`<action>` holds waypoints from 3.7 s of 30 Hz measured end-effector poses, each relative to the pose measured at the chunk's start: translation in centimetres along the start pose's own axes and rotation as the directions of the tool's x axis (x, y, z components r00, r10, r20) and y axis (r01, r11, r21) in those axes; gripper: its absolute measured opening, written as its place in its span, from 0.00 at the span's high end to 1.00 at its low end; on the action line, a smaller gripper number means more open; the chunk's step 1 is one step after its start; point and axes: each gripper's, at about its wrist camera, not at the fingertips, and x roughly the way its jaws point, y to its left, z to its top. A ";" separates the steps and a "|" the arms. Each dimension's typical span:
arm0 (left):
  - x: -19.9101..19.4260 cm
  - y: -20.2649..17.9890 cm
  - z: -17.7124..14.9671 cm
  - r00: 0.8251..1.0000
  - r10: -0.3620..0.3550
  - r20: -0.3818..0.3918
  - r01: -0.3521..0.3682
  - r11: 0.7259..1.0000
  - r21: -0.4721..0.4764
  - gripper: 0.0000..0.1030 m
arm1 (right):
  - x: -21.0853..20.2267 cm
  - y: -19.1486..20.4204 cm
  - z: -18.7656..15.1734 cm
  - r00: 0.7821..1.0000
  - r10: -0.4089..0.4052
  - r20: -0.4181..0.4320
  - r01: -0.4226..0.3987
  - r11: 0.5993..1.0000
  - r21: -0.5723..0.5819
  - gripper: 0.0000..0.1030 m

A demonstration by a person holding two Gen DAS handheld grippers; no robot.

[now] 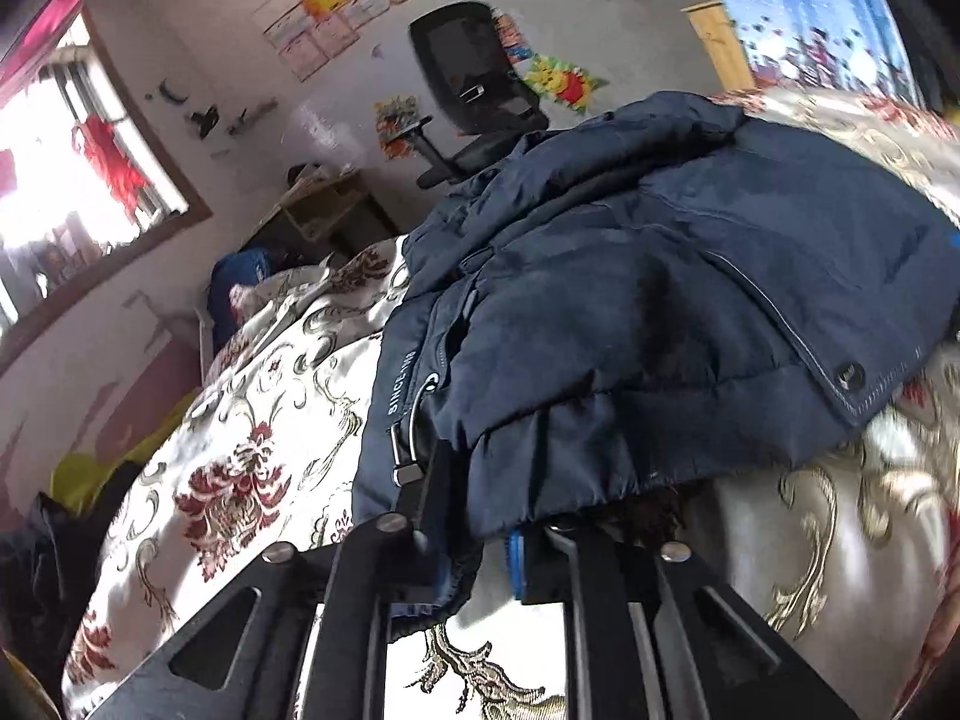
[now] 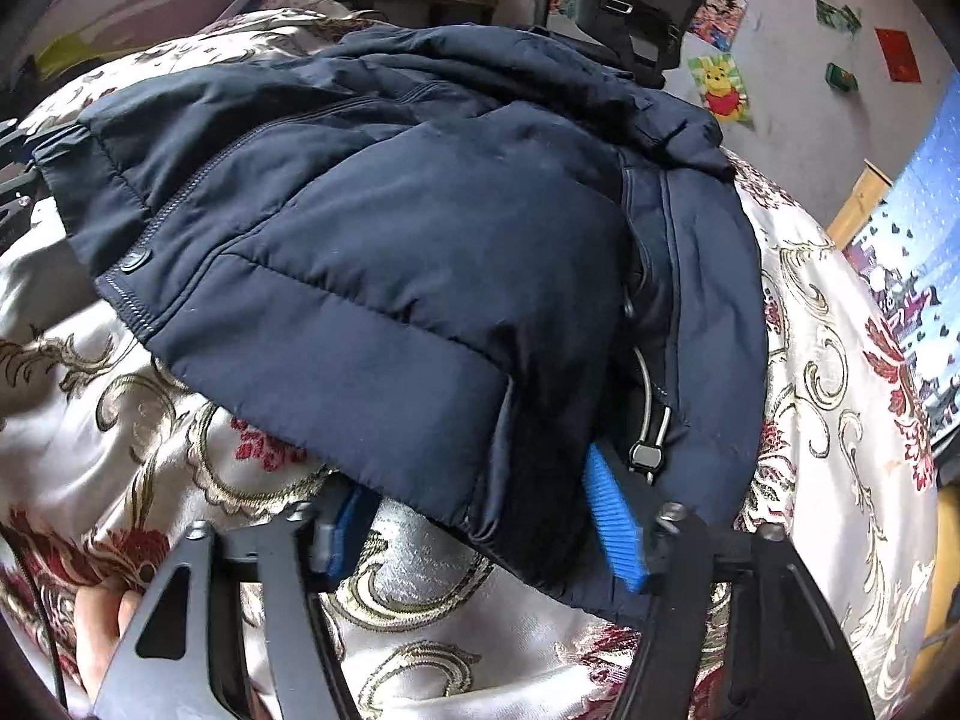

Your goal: Fold large clothes

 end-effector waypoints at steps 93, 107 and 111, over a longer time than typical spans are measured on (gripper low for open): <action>20.6 7.5 24.1 0.964 -0.215 0.153 0.253 0.920 -0.299 0.06 | 8.4 -11.5 29.0 0.883 0.177 0.435 -0.211 0.977 0.032 0.14; 25.6 3.9 23.5 0.934 -0.355 0.037 0.354 0.908 -0.226 0.00 | 16.8 -9.8 29.2 0.927 0.303 0.224 -0.321 0.945 0.052 0.14; 27.9 3.2 25.2 0.938 -0.346 0.009 0.339 0.914 -0.221 0.00 | 19.2 -10.6 32.0 0.940 0.262 0.217 -0.284 0.956 0.077 0.14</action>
